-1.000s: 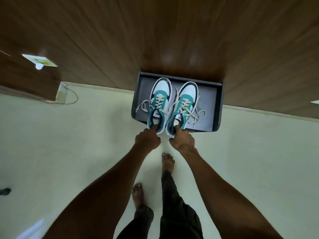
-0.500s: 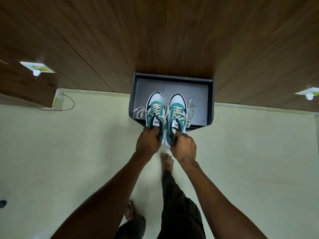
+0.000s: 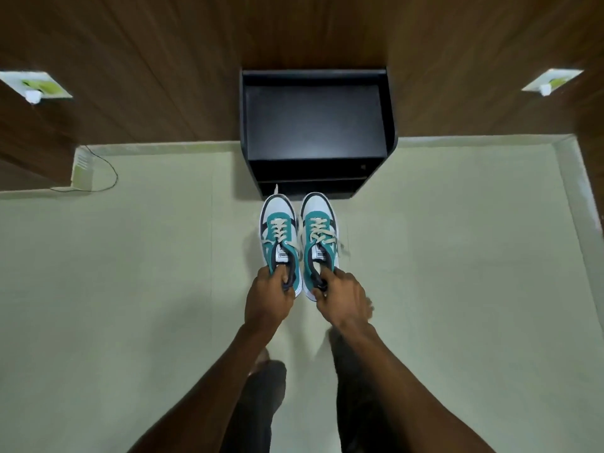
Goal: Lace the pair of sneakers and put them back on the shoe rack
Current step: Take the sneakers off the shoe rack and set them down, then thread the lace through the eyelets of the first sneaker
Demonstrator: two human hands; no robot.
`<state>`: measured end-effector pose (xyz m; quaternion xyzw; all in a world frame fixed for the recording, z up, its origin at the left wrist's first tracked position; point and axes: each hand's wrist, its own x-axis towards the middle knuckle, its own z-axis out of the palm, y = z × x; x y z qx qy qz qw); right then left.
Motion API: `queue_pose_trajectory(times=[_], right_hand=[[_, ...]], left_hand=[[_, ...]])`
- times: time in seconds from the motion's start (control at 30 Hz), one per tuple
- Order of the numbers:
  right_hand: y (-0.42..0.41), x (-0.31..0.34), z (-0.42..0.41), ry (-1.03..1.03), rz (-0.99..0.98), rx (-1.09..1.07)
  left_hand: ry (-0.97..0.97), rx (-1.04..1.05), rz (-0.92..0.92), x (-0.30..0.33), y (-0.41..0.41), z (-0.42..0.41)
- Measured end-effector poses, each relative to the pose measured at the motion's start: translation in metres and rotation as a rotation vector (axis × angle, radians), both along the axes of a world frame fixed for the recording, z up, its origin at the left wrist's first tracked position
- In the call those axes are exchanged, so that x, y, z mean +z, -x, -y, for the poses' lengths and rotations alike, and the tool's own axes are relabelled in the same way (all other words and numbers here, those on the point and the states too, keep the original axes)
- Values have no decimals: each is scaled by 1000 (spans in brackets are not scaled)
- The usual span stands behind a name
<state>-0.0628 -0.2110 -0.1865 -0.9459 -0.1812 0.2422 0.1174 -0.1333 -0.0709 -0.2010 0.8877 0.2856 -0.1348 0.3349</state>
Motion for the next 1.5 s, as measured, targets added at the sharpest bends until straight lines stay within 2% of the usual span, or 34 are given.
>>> queue_pose_trajectory(times=[0.13, 0.2, 0.4, 0.53, 0.63, 0.73, 0.83, 1.0, 1.17, 1.27, 1.33, 1.37, 1.5], right_hand=[[21, -57, 11, -7, -5, 24], [23, -106, 18, -17, -27, 13], [8, -298, 48, -57, 18, -5], [-9, -408, 57, -91, 57, -29], [-29, -483, 57, -155, 171, -76], [-50, -526, 53, -255, 383, -100], [-63, -539, 51, -297, 519, -59], [-66, -538, 59, -285, 523, 10], [-91, -485, 59, -55, 249, 147], [-109, -445, 53, 92, -33, 234], [-116, -431, 49, 127, -181, 214], [-117, -429, 47, 136, -196, 200], [-115, -437, 39, 115, -18, 196]], left_hand=[[0, -13, 8, -61, 28, 12], [-27, -17, 45, -117, 32, 21], [-98, 20, 157, -309, 13, 54], [-147, 91, 201, -415, -7, 65], [-237, 103, 389, -492, -31, 70], [-302, 143, 636, -536, -54, 54], [-298, 76, 754, -551, -64, 34], [-282, -13, 770, -554, -64, 22], [-177, -81, 523, -530, -69, 7], [82, -53, 398, -502, -70, 0], [209, 0, 405, -490, -67, -1], [256, 62, 429, -489, -66, -1], [365, 456, 511, -501, -77, 3]])
